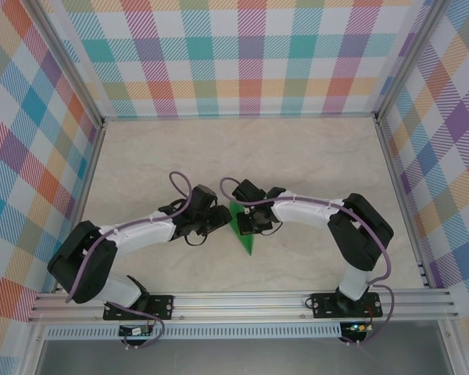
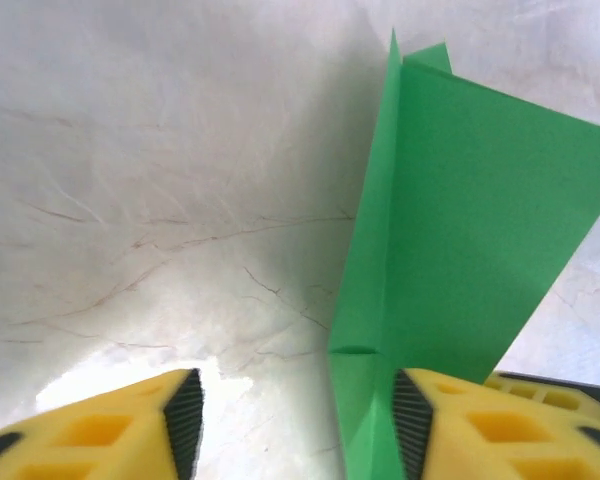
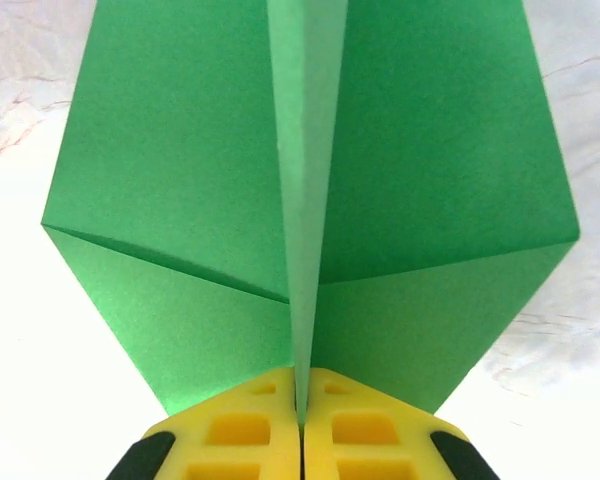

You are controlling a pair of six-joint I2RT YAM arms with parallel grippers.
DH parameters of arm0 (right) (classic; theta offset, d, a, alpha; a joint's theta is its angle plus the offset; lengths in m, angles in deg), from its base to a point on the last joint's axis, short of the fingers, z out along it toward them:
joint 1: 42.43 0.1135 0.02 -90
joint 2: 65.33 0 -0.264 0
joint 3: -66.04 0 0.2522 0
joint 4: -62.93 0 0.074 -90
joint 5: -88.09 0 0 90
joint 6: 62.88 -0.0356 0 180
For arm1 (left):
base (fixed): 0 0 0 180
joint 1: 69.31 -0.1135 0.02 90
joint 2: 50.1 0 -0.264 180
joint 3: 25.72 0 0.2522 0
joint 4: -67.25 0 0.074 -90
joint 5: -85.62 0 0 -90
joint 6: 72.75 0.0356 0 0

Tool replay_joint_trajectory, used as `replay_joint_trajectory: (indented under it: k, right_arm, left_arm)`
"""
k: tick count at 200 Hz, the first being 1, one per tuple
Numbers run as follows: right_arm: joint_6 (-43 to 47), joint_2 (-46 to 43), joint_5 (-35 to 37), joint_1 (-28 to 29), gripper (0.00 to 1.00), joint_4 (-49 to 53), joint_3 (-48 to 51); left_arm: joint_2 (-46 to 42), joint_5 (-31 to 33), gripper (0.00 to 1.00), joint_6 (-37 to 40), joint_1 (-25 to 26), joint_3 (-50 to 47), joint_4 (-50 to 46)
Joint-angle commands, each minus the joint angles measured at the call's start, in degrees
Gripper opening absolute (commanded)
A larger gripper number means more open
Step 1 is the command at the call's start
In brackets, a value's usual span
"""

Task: Fold a paper plane with a square sheet of paper (pick it up from the middle)
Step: Move the paper plane to the center of the table.

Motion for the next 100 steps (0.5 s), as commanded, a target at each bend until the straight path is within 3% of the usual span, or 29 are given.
replay_joint_trajectory:
  k: [1, 30, 73, 100]
  right_arm:
    - [1.9, 0.2, 4.6, 0.3, 0.06, 5.9, -2.3]
    - [1.3, 0.5, 7.1, 0.3, 0.07, 8.0, -3.3]
    - [0.7, 4.4, 4.9, 0.3, 0.14, 7.5, -5.0]
    - [0.3, 5.6, 4.0, 0.3, 0.18, 7.3, -5.9]
  left_arm:
    - [-3.1, 7.6, 0.67, 1.5, -1.3, 4.7, -14.3]
    - [-3.7, 14.4, 0.8, 1.6, -2.7, 8.7, -26.2]
    - [-4.1, 18.0, 0.99, 1.3, -3.6, 9.2, -30.5]
    - [-5.0, 20.0, 1.0, 0.1, -4.0, 8.7, -31.8]
